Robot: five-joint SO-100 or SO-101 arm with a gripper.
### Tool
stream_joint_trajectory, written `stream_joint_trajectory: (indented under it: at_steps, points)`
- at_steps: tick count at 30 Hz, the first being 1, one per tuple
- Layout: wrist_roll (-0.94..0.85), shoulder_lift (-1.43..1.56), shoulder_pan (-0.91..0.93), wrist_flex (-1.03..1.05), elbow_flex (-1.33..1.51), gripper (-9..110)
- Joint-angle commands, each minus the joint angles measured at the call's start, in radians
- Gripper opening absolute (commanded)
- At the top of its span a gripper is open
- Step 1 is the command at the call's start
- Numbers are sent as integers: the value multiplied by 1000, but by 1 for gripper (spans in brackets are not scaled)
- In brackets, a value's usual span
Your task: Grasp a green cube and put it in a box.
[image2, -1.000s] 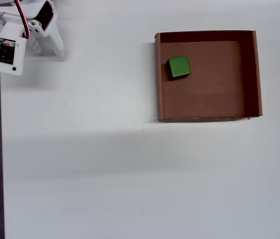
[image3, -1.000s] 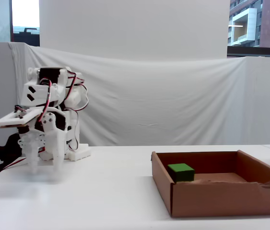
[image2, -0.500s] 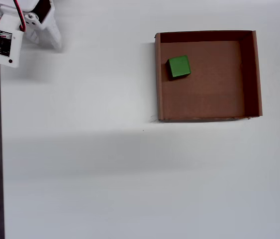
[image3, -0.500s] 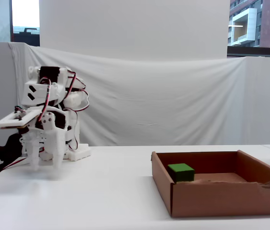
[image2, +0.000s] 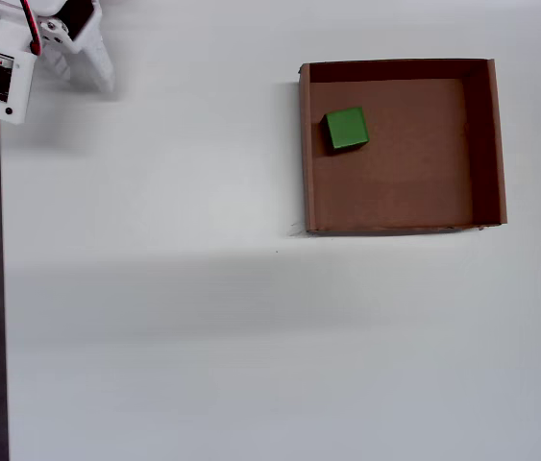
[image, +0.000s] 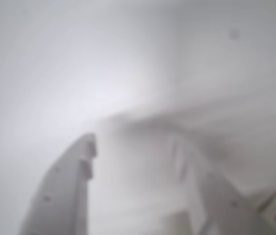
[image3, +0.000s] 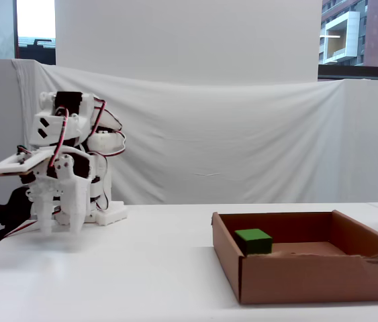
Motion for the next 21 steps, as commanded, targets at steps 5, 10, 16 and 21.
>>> stream_joint_trajectory:
  at_steps: [5, 10, 16, 21]
  points:
    - [-6, 28, 9, 51, -5, 21]
    - [3, 46, 21, 83, -5, 21]
    - [8, 72, 18, 95, -5, 21]
    - [14, 72, 14, 95, -5, 21]
